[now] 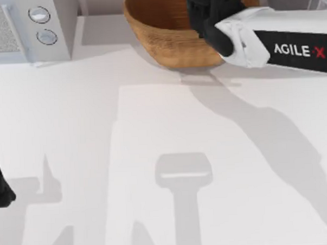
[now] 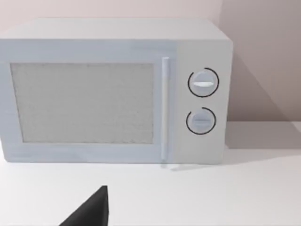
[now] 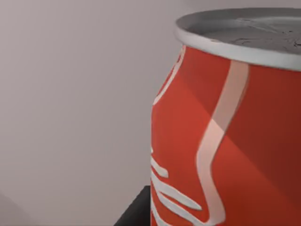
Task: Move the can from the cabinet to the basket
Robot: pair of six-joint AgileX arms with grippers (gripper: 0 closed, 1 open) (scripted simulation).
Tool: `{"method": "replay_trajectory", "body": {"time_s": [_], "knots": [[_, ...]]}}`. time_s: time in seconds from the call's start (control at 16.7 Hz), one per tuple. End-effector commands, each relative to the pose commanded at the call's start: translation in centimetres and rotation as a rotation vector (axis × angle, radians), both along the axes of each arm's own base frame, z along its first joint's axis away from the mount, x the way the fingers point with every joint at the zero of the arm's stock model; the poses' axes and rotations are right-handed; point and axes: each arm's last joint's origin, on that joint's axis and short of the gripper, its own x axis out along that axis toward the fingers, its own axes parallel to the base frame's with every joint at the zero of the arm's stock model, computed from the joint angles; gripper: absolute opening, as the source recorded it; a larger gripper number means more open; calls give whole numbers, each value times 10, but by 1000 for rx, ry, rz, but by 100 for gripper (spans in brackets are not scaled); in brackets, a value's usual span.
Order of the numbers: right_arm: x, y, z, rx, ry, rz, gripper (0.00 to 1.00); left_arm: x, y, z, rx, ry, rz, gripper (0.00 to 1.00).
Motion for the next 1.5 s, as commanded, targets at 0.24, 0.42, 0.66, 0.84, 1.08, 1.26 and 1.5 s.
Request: {"method": "replay_trajectory", "body": {"time_s": [0.24, 0.42, 0.66, 0.84, 1.08, 1.26, 1.5], "knots": [[11, 2, -3, 1, -5, 1, 0, 0, 0, 0, 0, 0, 0, 100], [21, 3, -5, 6, -13, 2, 0, 0, 0, 0, 0, 0, 0, 100], [22, 3, -5, 6, -13, 2, 0, 0, 0, 0, 0, 0, 0, 100], [22, 3, -5, 6, -13, 2, 23, 0, 0, 0, 0, 0, 0, 100], [22, 3, -5, 6, -13, 2, 53, 0, 0, 0, 0, 0, 0, 100], [22, 3, -5, 6, -13, 2, 75, 0, 0, 0, 0, 0, 0, 100], [22, 3, -5, 6, -13, 2, 100, 0, 0, 0, 0, 0, 0, 100]]}}
